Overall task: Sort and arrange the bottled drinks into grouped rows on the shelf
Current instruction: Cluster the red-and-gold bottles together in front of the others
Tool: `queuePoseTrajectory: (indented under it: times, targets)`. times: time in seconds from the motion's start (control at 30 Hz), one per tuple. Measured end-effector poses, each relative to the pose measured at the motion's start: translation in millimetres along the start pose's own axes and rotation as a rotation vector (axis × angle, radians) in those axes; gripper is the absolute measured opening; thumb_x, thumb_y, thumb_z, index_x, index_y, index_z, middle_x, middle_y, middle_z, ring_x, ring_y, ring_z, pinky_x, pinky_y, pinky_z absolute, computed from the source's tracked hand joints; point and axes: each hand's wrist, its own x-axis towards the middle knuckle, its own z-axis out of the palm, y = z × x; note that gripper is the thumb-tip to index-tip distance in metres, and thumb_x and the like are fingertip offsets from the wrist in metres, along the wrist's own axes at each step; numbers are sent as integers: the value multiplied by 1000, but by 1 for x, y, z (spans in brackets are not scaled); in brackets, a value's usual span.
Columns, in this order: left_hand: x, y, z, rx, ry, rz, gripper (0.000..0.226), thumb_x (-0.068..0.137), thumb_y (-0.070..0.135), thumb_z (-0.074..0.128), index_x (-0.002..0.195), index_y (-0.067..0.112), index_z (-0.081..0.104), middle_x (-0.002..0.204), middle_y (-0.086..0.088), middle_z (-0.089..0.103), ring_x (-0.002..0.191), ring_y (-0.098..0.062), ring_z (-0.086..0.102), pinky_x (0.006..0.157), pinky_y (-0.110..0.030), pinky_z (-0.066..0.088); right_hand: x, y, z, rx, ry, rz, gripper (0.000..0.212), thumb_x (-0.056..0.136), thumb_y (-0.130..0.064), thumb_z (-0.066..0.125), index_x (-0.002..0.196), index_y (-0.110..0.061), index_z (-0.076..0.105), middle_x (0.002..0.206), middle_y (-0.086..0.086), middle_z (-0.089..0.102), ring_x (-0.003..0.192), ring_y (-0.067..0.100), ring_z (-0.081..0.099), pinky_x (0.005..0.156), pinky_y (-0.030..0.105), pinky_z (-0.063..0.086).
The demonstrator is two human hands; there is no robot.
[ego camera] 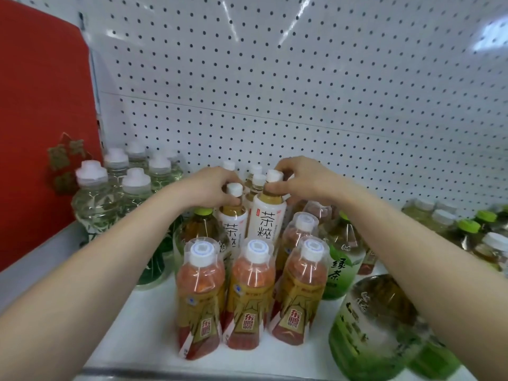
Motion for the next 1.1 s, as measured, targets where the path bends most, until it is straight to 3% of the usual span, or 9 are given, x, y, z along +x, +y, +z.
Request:
queuePoseTrajectory:
  times: [0.1, 0.3, 0.47, 0.6, 0.73, 0.87, 0.97, 1.03, 1.1]
  targets:
    - [-5, -4, 3, -48, 37, -7, 46, 91, 32, 68, 135, 25, 56, 133, -1, 61, 118, -20, 57, 96, -34, 45, 1, -3, 9, -69, -56, 4, 28, 89, -22, 73, 107, -3, 63, 104, 11, 64, 81, 18, 65, 68, 28, 61]
    - [-9, -2, 1, -45, 141, 9, 39, 92, 25, 66, 131, 27, 62, 127, -4, 66, 115, -23, 60, 97, -35, 46, 4, 1, 25, -139, -56, 42, 31, 90, -25, 71, 113, -6, 62, 107, 12, 67, 91, 26, 70, 84, 46, 58]
    - [-13, -2, 4, -123, 89, -15, 44, 90, 28, 69, 133, 31, 60, 131, -3, 64, 120, -20, 59, 102, -35, 46, -3, 11, 36, -163, -1, 43, 29, 91, -31, 69, 112, -13, 60, 103, 7, 67, 90, 26, 67, 85, 43, 55]
    - [-33, -8, 6, -417, 97, -37, 60, 90, 37, 68, 145, 28, 45, 133, 0, 62, 121, -18, 59, 102, -34, 44, -7, 13, 39, -175, 13, 38, 45, 87, -40, 72, 124, -20, 56, 97, -6, 59, 91, 17, 58, 67, 27, 43]
    - [-66, -27, 15, -362, 157, -82, 62, 79, 44, 75, 133, 25, 51, 122, 11, 59, 113, -13, 57, 98, -34, 45, -6, 12, 39, -159, 23, 43, 55, 87, -42, 71, 134, -22, 52, 116, 1, 62, 98, 19, 59, 78, 29, 45]
    - [-81, -33, 31, -375, 232, -72, 41, 86, 31, 73, 123, 19, 59, 124, -1, 66, 112, -19, 61, 99, -40, 48, 2, -6, 38, -202, 181, -83, 52, 90, -49, 65, 133, -22, 55, 120, 0, 63, 105, 20, 62, 89, 37, 52]
    - [-84, -31, 37, -400, 287, -48, 29, 93, 31, 63, 118, 17, 62, 112, -1, 69, 103, -19, 64, 93, -43, 51, 11, -23, 42, -190, 29, -192, 53, 88, -42, 71, 136, -27, 54, 117, -2, 63, 106, 19, 63, 91, 34, 50]
    - [-87, -30, 39, -363, 326, -31, 24, 95, 31, 60, 113, 15, 62, 103, -1, 70, 94, -19, 64, 85, -40, 52, 17, -28, 49, -285, -78, -198, 53, 88, -40, 71, 137, -27, 55, 103, -6, 59, 100, 17, 59, 83, 28, 44]
    - [-90, -33, 39, -302, 382, -17, 19, 96, 32, 60, 105, 16, 62, 91, 2, 69, 84, -17, 63, 71, -35, 49, 22, -28, 54, -315, -79, -195, 51, 89, -38, 71, 135, -23, 57, 99, -6, 55, 97, 16, 55, 78, 25, 38]
